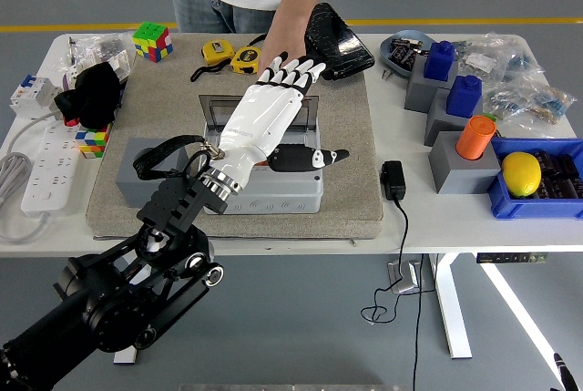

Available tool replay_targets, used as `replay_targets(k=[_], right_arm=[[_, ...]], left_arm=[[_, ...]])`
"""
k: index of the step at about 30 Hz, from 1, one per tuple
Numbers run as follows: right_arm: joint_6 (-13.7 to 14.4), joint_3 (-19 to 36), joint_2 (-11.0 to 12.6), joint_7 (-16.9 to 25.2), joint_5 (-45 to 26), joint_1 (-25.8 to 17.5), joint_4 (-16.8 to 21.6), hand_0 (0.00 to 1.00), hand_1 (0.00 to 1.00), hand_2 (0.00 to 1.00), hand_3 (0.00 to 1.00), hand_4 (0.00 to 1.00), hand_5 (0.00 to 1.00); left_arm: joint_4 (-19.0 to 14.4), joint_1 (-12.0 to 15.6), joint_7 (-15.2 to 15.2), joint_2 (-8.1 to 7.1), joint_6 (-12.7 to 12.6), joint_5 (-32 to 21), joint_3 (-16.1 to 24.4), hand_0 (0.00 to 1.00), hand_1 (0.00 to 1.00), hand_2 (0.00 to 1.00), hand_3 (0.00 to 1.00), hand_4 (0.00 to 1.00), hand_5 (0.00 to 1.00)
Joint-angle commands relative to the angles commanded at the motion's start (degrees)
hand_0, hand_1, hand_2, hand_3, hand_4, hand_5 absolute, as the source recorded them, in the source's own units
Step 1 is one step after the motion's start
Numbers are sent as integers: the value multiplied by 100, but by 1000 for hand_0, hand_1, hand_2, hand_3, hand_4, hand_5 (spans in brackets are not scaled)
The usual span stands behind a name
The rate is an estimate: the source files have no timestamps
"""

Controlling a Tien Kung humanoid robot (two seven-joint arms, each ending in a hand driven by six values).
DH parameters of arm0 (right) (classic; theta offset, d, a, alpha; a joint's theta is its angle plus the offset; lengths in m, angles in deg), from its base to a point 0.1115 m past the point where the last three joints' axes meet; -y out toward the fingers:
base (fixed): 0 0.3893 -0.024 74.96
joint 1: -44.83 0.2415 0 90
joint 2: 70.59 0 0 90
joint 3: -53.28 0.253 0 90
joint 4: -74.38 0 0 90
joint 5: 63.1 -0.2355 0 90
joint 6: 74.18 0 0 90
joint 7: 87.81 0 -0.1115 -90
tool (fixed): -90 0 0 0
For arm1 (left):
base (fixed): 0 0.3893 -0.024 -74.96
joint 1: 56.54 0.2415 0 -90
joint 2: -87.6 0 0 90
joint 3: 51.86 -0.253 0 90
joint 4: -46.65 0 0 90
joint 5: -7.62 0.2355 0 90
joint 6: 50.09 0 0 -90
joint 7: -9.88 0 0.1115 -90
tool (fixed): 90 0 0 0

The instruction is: Fetch the battery,place it into the box,close the lid of the box

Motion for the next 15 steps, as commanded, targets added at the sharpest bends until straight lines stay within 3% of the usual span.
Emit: replay_targets(k=[2,3,8,9,15], right_arm=[[1,-8,0,0,-3,0,0,823,768,749,794,998,998],[2,-16,2,1,-7,0,0,822,768,749,794,998,998],[10,-40,6,-2,-21,-1,0,822,768,749,794,998,998],[10,-35,6,-6,-12,-3,0,823,768,749,794,998,998],[14,-17,9,-23,6,-13,0,822,768,748,794,998,998]], left_arm=[[0,-4,15,-8,-7,0,30,998,998,994,952,990,538],[12,-7,38,-12,-16,0,57,998,998,998,982,998,691],[139,-4,425,-38,-126,0,232,998,998,998,982,998,691],[151,-4,453,-50,-106,-21,264,998,998,998,986,998,998],[198,-25,264,-84,158,-110,508,998,998,998,990,998,998]])
